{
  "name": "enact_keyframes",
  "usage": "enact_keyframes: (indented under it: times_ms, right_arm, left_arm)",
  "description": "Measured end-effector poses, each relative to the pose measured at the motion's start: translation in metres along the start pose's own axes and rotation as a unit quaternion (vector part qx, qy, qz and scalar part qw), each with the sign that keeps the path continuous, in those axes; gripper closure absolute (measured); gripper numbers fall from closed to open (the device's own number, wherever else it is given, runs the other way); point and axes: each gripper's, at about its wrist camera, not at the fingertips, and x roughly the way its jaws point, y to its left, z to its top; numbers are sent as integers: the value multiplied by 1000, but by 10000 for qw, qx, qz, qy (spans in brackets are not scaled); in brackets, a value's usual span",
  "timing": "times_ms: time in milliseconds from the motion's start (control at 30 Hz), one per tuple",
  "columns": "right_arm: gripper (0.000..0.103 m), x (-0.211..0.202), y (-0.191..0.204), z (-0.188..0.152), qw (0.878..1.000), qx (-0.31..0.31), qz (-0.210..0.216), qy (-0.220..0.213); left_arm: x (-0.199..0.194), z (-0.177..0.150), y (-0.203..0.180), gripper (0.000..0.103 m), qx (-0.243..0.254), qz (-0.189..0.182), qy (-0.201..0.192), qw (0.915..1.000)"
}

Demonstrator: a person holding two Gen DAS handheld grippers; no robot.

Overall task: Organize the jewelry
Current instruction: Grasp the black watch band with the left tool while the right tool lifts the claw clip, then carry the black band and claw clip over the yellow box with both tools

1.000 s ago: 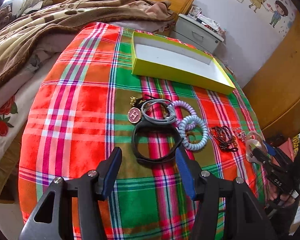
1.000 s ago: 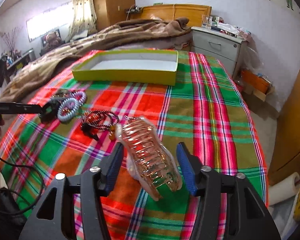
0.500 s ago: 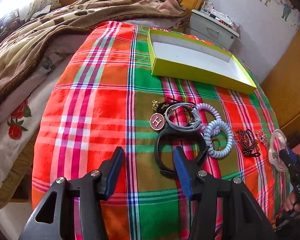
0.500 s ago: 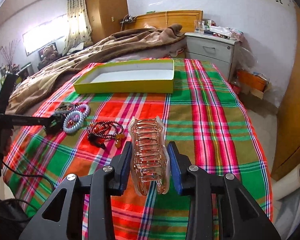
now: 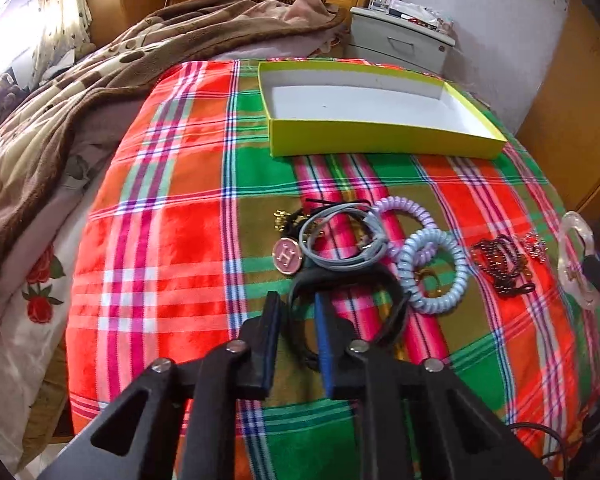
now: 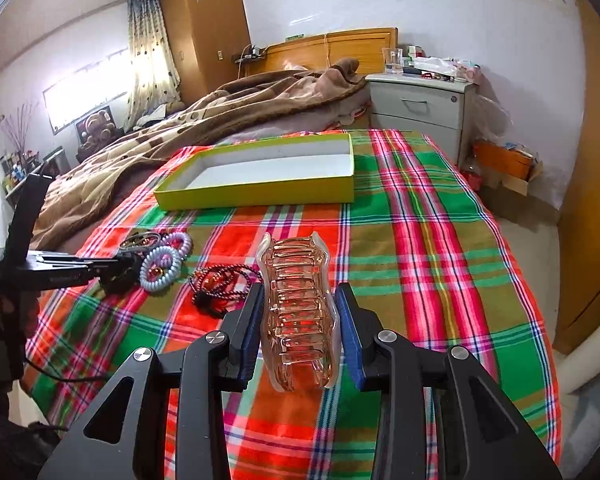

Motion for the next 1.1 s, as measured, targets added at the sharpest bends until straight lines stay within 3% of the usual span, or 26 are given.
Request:
enact_keyframes:
  times_ms: [200,633,1100]
  right_arm:
    - [66,-1,6,2,10000,38,6,-56]
    - [66,-9,15,15,9996,112,-5,-264]
    - [66,13,12,67,9990,128,-211,-374]
  left_arm:
    - [-6,-4,4,97,-152,-129,-64,9998]
    - [-35,-1,11,97,-299,-316,-436,9981]
    - [-42,56,17,97,-389,-441,-782,9952]
